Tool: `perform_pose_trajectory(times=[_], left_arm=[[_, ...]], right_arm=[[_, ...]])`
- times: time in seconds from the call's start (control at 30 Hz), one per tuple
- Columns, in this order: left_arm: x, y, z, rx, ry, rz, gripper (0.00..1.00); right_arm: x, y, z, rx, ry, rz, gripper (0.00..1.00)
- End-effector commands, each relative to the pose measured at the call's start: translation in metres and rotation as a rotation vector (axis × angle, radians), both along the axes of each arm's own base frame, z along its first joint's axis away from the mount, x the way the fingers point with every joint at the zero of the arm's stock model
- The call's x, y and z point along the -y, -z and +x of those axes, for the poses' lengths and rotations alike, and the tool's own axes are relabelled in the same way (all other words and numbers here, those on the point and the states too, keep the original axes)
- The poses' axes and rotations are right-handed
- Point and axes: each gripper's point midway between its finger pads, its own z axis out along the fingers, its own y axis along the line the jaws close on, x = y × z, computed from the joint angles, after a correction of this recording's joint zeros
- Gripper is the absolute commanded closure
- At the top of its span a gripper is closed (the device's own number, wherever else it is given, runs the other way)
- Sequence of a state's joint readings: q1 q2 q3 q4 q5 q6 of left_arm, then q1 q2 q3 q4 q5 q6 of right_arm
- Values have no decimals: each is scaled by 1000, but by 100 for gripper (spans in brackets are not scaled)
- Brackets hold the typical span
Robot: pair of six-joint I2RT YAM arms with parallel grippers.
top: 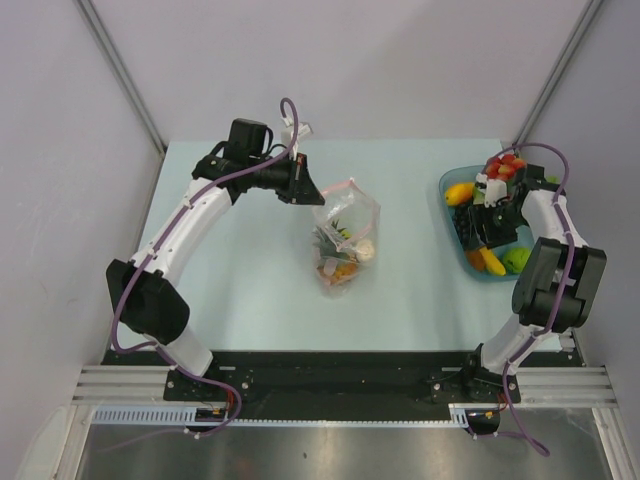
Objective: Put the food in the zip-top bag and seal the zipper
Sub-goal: Pick up the fake fruit from the bin.
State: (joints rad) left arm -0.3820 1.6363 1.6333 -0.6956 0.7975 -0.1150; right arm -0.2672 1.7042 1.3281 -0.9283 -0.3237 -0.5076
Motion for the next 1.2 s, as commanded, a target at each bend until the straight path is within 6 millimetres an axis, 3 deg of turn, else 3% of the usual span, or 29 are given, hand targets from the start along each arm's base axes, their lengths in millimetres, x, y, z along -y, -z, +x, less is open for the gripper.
perform_pose_trajectory(times=[0.0,0.37,0.5,0.6,0.67,0.73,0.8,0.9,1.07,1.1,1.13,1.17], left_arm=[[3,-5,4,24,8,-21,100],[1,-3,3,20,-5,-12,100],[1,-3,3,21,-11,-13,100],[1,-4,4,23,-19,-19,100],[2,-3,4,14,-19,-23,100],[3,-3,5,10,-22,-25,100],[3,-5,6,10,-22,-29,100],[3,-8,6,15,-26,-31,100],[5,-9,2,15,-20,-34,100],[5,-9,1,16,-17,-33,100],[6,-9,0,19,-13,-33,100],[7,-8,-2,17,-7,-31,100]], right_arm=[[1,15,0,-34,-23,-11,43],[-12,40,-5,-104,-55,20,51],[-2,47,-6,-119,-44,-14,38],[6,47,-5,-108,-35,-38,36],[7,44,-2,-90,-32,-39,41],[5,41,0,-75,-28,-27,55],[0,28,-2,-49,-34,-3,69],[-9,-5,-2,39,-53,21,78],[-18,-74,3,265,-42,61,80],[-27,-100,7,358,-58,88,80],[-33,-114,9,404,-67,114,80],[-51,-132,11,444,-68,194,80]])
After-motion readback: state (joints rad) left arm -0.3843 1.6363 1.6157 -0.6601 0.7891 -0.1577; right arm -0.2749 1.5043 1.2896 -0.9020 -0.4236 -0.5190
